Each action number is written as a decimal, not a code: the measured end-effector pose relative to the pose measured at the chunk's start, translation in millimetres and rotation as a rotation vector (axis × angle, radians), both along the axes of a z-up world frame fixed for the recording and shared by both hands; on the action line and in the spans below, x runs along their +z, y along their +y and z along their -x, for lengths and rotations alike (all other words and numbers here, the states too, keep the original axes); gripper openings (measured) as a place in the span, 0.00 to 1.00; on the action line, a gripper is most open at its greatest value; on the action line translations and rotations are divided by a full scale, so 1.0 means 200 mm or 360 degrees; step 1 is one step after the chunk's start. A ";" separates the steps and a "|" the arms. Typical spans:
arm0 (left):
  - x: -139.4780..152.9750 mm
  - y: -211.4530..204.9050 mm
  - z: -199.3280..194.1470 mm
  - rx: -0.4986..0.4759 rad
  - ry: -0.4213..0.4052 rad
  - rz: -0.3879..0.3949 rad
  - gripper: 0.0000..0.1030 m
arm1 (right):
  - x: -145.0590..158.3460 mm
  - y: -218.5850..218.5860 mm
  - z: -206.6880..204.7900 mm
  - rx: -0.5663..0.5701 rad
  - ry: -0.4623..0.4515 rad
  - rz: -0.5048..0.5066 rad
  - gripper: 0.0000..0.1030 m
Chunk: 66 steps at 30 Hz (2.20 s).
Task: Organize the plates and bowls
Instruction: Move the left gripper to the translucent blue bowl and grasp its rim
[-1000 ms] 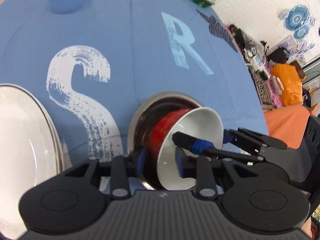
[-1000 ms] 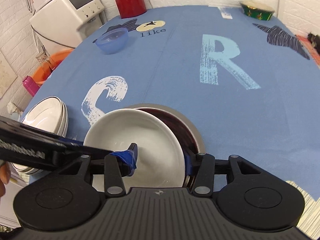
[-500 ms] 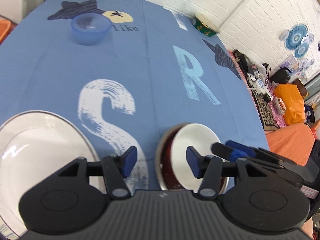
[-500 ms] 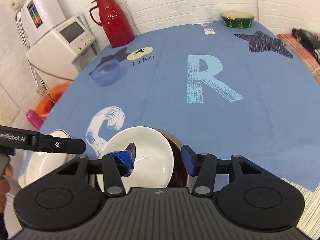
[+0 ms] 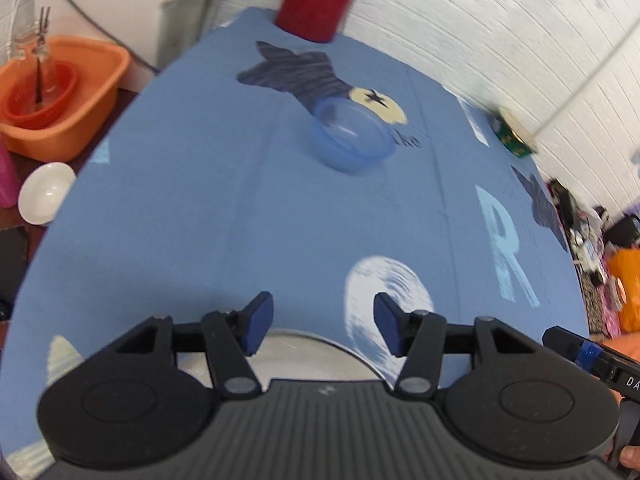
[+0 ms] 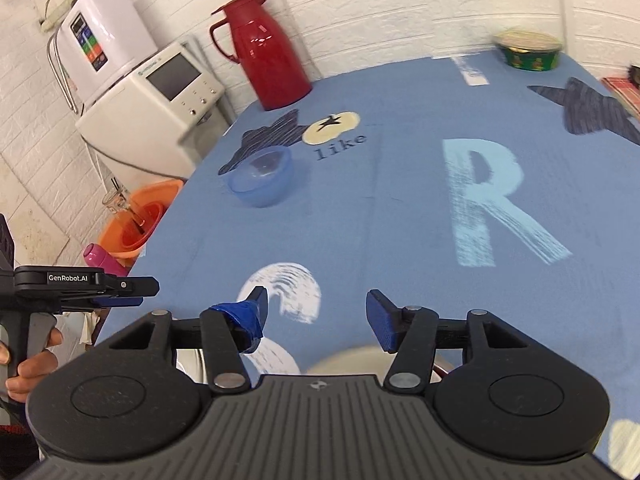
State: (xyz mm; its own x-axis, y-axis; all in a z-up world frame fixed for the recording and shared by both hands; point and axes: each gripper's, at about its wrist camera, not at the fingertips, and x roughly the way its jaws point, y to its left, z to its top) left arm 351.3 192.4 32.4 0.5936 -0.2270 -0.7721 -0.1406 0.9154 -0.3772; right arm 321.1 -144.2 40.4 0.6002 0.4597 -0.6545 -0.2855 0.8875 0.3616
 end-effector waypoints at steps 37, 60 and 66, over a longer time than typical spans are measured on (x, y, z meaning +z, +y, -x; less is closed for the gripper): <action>-0.14 0.11 -0.69 0.0043 0.0010 -0.0073 0.57 | -0.16 0.56 -0.86 0.0182 0.0161 0.0159 0.42; -0.26 0.13 -1.05 0.0113 0.0050 0.0039 0.60 | -0.31 0.76 -1.21 0.0129 0.0114 0.0358 0.43; -0.28 0.11 -1.05 0.0125 0.0001 -0.0063 0.61 | -0.33 0.81 -1.17 0.0161 -0.0001 0.0492 0.44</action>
